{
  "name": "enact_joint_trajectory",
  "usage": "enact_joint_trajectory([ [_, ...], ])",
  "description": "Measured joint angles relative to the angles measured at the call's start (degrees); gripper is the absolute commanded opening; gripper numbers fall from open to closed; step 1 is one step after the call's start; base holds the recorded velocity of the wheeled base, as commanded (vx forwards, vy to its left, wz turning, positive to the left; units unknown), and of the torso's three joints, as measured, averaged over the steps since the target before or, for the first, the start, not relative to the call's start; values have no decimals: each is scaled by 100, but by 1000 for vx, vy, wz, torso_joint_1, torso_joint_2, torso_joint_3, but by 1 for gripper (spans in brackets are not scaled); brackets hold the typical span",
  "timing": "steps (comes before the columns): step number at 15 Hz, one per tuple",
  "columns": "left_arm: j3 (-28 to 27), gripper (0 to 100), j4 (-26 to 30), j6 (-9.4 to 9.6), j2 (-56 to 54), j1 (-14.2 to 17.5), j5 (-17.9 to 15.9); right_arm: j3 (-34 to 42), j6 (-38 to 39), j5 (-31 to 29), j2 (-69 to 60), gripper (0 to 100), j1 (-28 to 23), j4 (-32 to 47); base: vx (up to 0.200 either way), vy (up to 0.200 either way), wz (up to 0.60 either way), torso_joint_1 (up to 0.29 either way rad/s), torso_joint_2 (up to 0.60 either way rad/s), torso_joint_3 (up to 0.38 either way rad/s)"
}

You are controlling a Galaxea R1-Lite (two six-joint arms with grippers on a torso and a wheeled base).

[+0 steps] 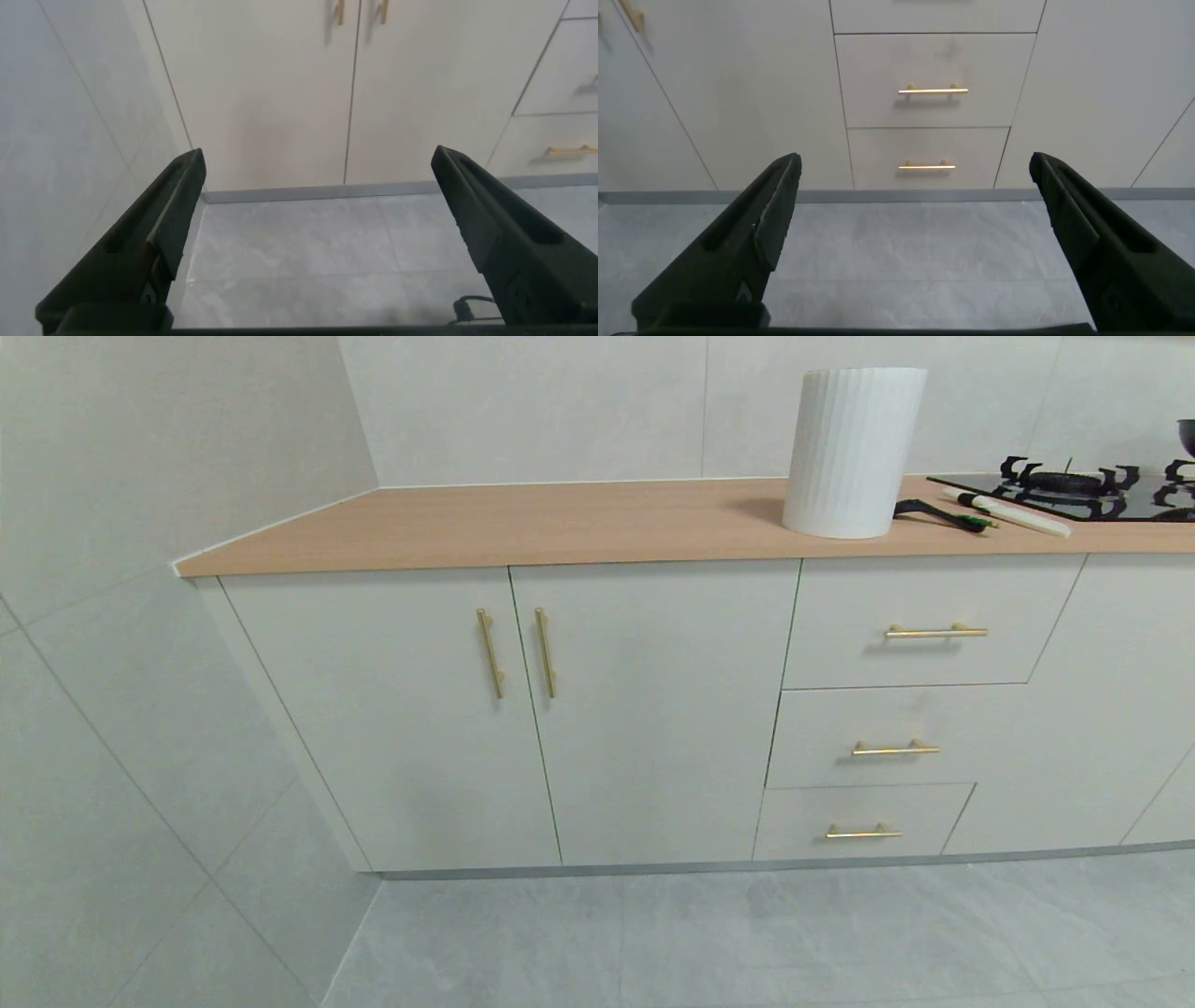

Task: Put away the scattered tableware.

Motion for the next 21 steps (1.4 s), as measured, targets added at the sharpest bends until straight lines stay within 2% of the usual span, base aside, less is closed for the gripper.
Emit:
enact_joint_trajectory([
  [10,-2,100,0,35,-2,2,17,0,15,7,2,100,0,11,0,0,0,0,0,0],
  [21,0,100,-2,17,-2,2,17,0,24,7,5,100,0,13,0,-200,0,5,0,1],
])
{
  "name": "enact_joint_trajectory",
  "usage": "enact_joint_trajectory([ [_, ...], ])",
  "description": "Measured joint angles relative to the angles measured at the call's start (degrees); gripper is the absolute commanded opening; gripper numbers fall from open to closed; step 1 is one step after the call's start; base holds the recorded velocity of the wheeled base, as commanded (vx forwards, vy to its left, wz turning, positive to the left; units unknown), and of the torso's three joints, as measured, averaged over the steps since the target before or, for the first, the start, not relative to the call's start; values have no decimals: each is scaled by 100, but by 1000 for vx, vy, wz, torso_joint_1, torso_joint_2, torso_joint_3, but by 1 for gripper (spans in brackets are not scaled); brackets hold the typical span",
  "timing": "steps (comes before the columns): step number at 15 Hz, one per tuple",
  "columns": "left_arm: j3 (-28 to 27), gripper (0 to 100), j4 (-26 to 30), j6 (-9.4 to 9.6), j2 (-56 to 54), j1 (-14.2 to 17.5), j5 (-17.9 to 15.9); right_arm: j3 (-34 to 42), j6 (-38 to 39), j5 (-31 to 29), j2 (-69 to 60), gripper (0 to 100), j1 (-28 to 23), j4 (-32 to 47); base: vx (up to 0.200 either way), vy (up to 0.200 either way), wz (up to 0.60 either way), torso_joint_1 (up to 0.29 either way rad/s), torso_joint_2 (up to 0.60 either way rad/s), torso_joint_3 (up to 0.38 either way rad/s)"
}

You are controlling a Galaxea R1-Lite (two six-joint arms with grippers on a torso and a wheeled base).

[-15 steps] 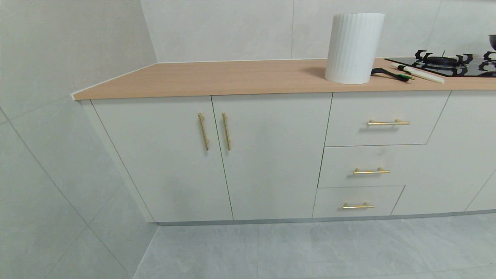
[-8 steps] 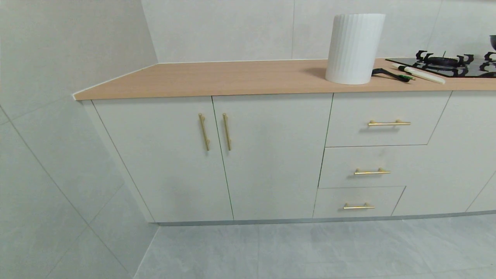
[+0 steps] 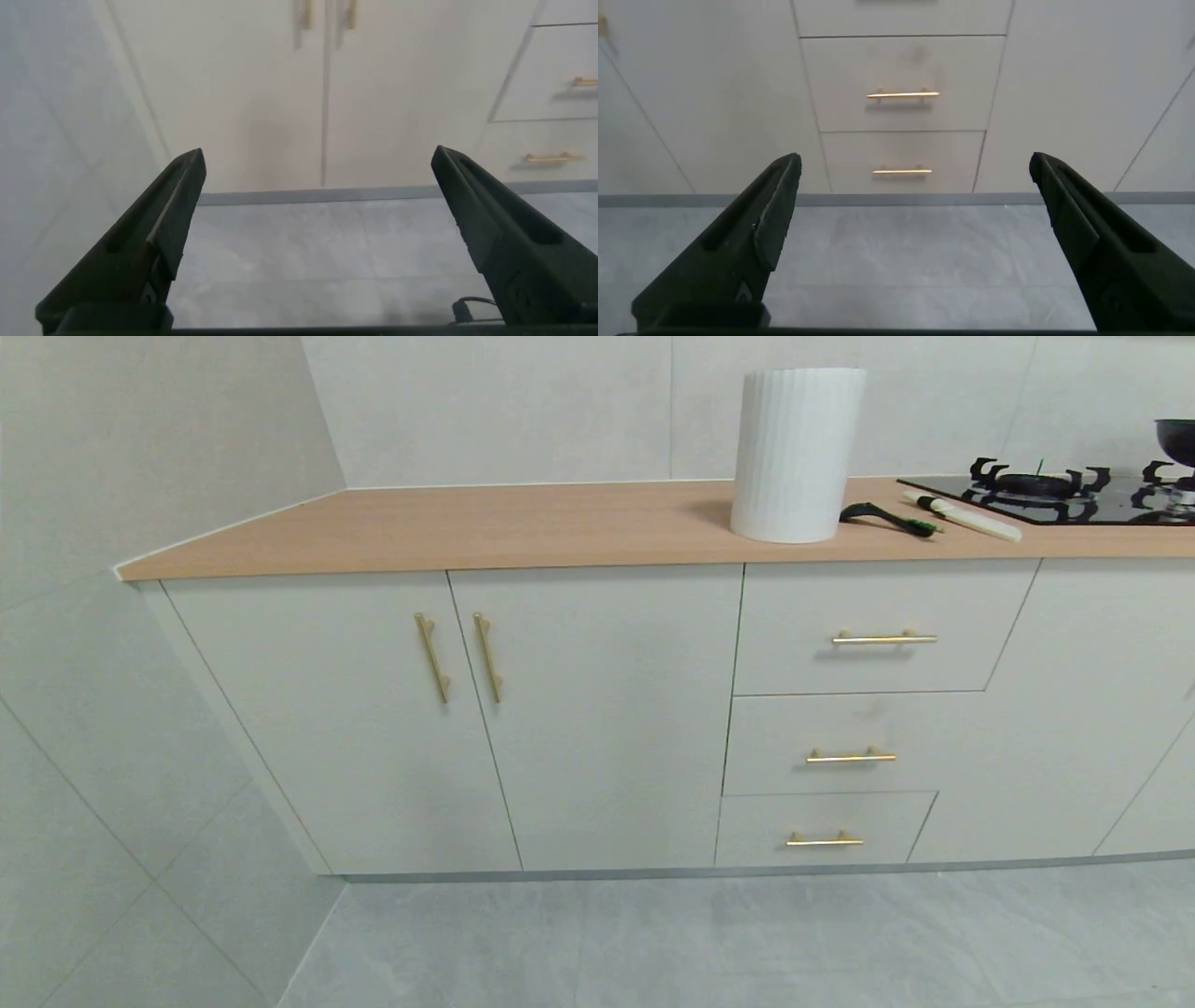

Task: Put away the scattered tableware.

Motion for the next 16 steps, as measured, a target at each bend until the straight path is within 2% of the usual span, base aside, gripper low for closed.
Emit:
enact_joint_trajectory([
  [4,-2,100,0,-1,0,0,0,0,1,0,0,100,0,0,0,-200,0,0,-1,4],
  [11,0,100,2,0,0,0,0,0,1,0,2,100,0,0,0,0,0,0,0,0],
  [16,-2,100,0,-15,0,0,21,0,1,0,5,100,0,0,200,0,0,0,0,2],
])
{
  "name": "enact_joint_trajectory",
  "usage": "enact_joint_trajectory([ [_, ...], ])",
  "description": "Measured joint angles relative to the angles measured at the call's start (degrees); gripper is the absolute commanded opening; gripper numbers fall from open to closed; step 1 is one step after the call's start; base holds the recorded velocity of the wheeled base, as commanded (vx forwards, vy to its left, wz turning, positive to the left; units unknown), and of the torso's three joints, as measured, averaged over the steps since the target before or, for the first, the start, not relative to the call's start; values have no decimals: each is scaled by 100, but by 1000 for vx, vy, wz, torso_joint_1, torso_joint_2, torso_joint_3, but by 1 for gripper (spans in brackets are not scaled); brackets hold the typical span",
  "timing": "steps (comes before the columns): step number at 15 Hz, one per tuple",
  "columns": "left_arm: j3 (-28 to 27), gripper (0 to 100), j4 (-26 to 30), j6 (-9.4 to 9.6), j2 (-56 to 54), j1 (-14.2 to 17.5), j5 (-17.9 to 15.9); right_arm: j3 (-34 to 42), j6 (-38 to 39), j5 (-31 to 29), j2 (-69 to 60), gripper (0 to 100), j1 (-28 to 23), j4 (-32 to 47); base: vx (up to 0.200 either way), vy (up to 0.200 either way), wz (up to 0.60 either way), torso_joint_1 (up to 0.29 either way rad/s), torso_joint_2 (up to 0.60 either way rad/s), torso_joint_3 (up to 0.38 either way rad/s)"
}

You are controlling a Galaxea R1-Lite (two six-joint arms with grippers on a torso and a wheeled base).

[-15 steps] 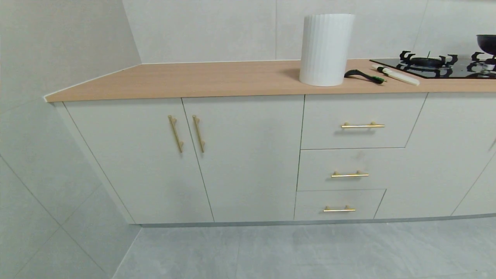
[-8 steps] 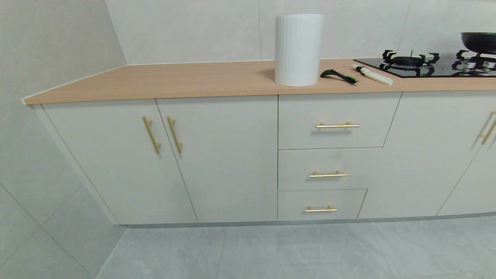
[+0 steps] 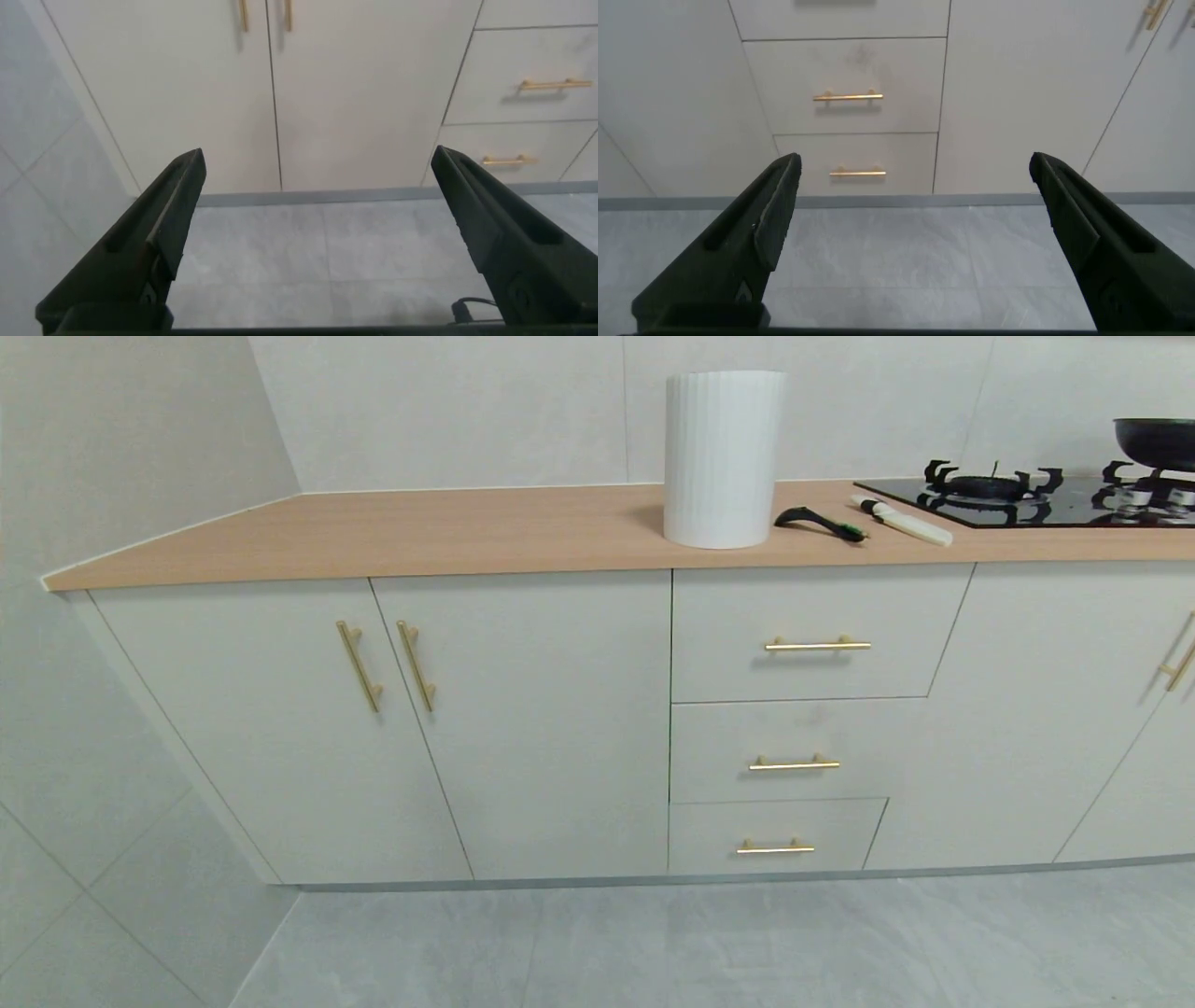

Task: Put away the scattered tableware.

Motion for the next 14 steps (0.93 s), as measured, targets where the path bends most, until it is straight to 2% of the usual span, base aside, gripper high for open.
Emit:
enact_joint_trajectory([
  [2,0,100,0,-2,0,0,0,0,0,0,1,100,0,0,200,0,0,5,2,5],
  [14,2,100,0,-5,0,0,-2,0,-26,13,6,100,0,0,0,0,0,0,0,0],
])
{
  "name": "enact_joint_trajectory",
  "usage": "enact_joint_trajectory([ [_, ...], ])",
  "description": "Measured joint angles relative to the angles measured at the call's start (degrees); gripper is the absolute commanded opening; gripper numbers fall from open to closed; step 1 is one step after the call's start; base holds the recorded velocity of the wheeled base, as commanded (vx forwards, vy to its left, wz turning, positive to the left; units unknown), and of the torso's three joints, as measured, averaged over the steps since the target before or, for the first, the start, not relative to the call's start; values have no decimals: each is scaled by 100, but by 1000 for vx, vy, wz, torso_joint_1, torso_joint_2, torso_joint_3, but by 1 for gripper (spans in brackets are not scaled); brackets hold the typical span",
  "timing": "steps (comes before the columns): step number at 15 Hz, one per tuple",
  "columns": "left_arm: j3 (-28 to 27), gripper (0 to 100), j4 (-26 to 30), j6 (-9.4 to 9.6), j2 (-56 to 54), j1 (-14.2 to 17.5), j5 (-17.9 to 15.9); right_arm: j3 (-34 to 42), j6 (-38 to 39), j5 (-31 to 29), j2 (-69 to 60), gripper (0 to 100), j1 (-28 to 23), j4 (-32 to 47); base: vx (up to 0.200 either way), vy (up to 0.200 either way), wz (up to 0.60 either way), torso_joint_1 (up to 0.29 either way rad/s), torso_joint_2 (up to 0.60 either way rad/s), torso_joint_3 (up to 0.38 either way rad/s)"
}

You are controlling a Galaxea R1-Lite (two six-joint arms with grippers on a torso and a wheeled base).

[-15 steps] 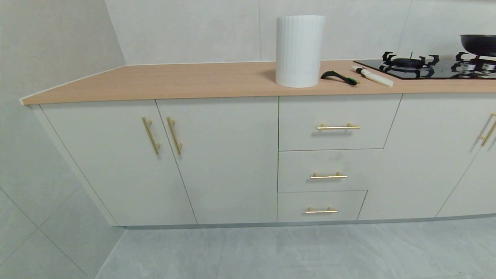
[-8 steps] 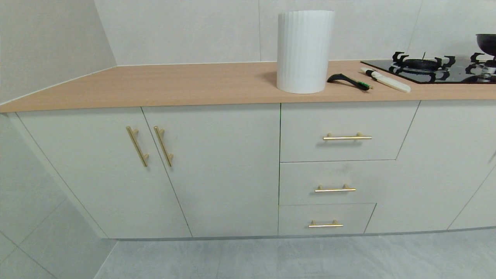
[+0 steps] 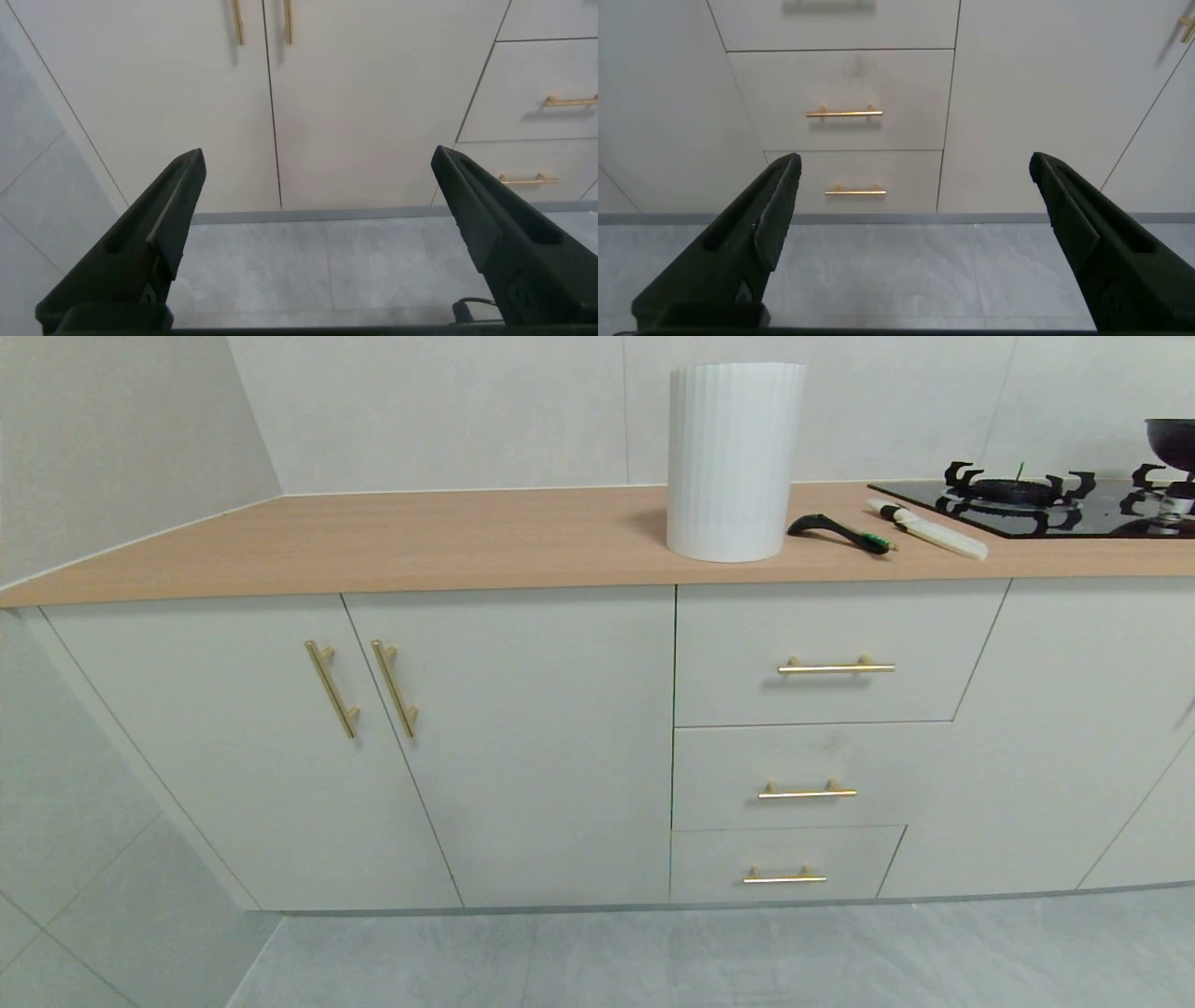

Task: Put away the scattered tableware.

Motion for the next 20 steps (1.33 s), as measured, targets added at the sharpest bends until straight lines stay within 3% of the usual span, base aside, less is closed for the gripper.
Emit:
enact_joint_trajectory([
  [4,0,100,0,0,0,0,0,-33,55,20,-2,100,0,-60,0,0,0,0,0,0],
  [9,0,100,0,0,0,0,0,-757,350,591,495,100,39,-16,0,0,0,0,0,0],
  [13,0,100,0,2,0,0,0,-1276,341,1065,1631,100,107,-11,0,0,0,0,0,0],
  [20,-2,100,0,2,0,0,0,-2976,205,1226,4425,100,369,-155,0,0,0,0,0,0],
])
